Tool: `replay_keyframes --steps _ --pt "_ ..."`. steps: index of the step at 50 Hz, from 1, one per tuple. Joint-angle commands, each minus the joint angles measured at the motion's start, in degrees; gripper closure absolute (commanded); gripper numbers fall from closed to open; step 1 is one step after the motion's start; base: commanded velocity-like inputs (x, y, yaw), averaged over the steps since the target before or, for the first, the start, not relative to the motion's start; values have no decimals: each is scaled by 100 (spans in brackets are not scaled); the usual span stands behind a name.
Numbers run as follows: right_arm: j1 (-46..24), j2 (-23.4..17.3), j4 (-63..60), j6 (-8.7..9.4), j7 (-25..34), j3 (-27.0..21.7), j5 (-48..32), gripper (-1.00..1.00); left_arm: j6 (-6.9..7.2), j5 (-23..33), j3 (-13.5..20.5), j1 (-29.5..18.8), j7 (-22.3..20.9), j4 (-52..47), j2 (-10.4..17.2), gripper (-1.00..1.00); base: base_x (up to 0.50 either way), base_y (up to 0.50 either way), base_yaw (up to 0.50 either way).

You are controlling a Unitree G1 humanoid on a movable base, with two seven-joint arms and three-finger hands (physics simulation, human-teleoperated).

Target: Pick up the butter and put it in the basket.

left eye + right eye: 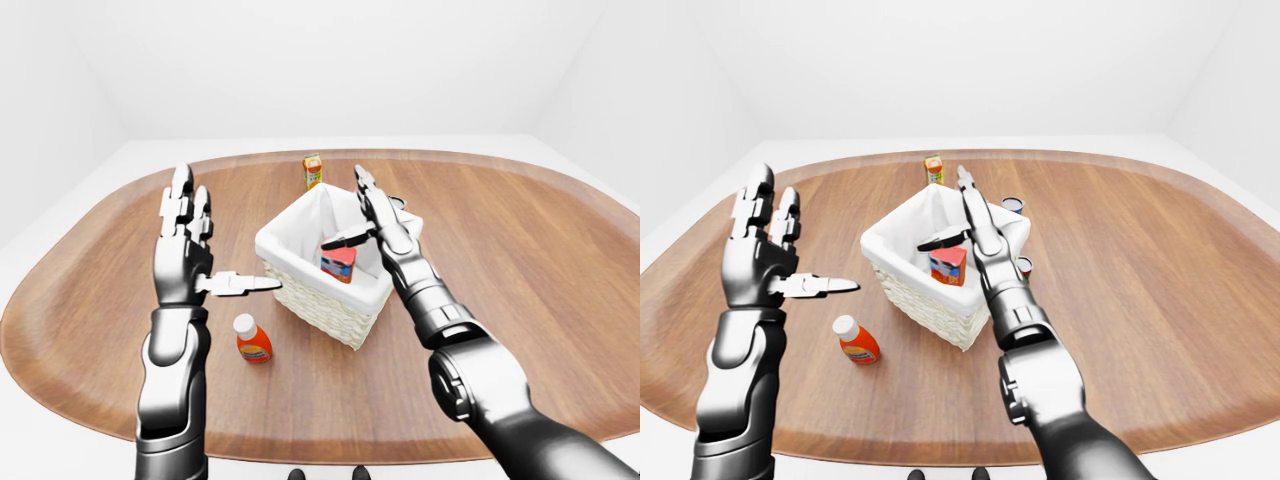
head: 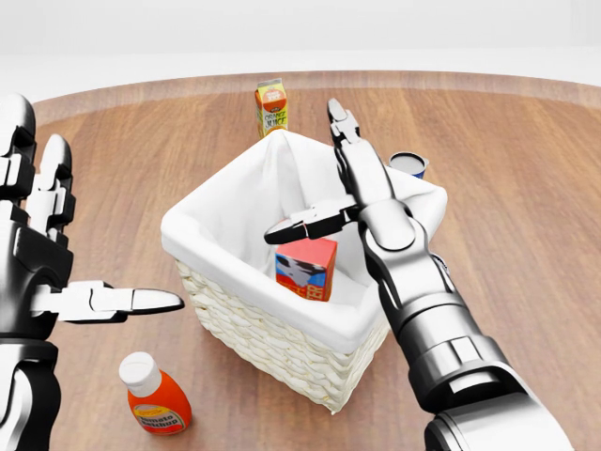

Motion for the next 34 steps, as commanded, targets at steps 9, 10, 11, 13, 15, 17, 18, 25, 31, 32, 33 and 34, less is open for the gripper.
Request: replay_keyframes --steps 9,10,11,13,15,17,18,25,31,32,33,34 --pt "2338 43 -4983 995 -16 123 669 -100 0 -4 10 -59 8 -54 20 -100 0 0 0" --pt "2587 60 -5326 1000 -13 153 682 -100 0 -9 21 -75 5 -42 29 -100 0 0 0" --pt "2603 61 -5351 1000 -12 156 683 -100 0 -10 21 -76 5 -41 29 -100 0 0 0" --pt "2948 97 -5869 1000 14 207 718 -100 0 -22 35 -108 7 -65 44 -100 0 0 0" --pt "3233 108 -6334 1000 95 270 678 -100 0 -35 50 -129 13 -93 57 -100 0 0 0" --pt "3536 134 -6828 1000 166 301 688 -100 0 -32 51 -131 17 -96 63 -100 0 0 0" --pt "3673 145 -7019 1000 200 314 695 -100 0 -29 52 -126 16 -100 64 -100 0 0 0" --pt "4241 206 -7711 1000 246 339 776 -100 0 -23 55 -141 25 -161 75 -100 0 0 0" --pt "4562 182 -8088 1000 291 303 856 -100 0 -13 69 -146 19 -251 85 -100 0 0 0" --pt "4609 179 -8171 1000 287 292 875 -100 0 -13 72 -153 18 -260 89 -100 0 0 0" --pt "4632 178 -8234 1000 275 282 889 -100 0 -11 74 -153 18 -271 88 -100 0 0 0" --pt "4662 182 -8331 1000 254 269 919 -100 0 -8 72 -156 18 -276 89 -100 0 0 0"
